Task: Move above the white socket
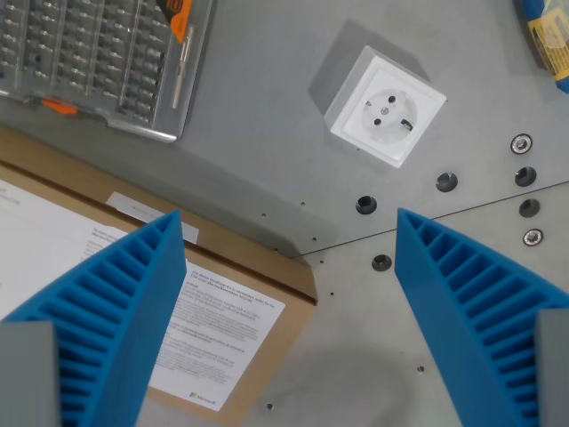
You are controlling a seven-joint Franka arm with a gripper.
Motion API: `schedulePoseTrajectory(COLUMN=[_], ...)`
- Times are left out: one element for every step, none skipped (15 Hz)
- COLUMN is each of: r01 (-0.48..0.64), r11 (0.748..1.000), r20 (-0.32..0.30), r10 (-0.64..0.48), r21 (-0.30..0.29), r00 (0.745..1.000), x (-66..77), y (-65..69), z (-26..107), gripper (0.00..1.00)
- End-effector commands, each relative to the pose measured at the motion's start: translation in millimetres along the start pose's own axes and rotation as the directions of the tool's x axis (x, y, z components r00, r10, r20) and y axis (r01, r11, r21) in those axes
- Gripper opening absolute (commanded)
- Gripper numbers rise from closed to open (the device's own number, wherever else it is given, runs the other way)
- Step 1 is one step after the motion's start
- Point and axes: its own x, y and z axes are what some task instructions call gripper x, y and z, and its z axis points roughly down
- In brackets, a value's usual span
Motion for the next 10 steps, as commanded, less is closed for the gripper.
schedulePoseTrajectory(r01=[0.0,0.001,0.002,0.005,0.01,0.016,0.025,0.036,0.049,0.064], r11=[1.0,1.0,1.0,1.0,1.0,1.0,1.0,0.999,0.999,0.998], r20=[-0.004,-0.004,-0.005,-0.005,-0.005,-0.005,-0.006,-0.007,-0.008,-0.01], r10=[0.0,-0.001,-0.002,-0.005,-0.01,-0.016,-0.025,-0.036,-0.049,-0.064], r21=[0.001,0.001,0.001,0.001,0.001,0.001,0.002,0.002,0.003,0.004], r00=[1.0,1.0,1.0,1.0,1.0,1.0,1.0,0.999,0.999,0.998], x=[-0.3,-0.3,-0.3,-0.3,-0.3,-0.4,-0.4,-0.4,-0.4,-0.4], y=[0.1,0.1,0.1,0.2,0.2,0.4,0.6,0.8,1.2,1.6], z=[-2.0,-2.0,-1.9,-1.8,-1.6,-1.4,-0.9,-0.3,0.5,1.5], gripper=[1.0,1.0,1.0,1.0,1.0,1.0,1.0,1.0,1.0,1.0])
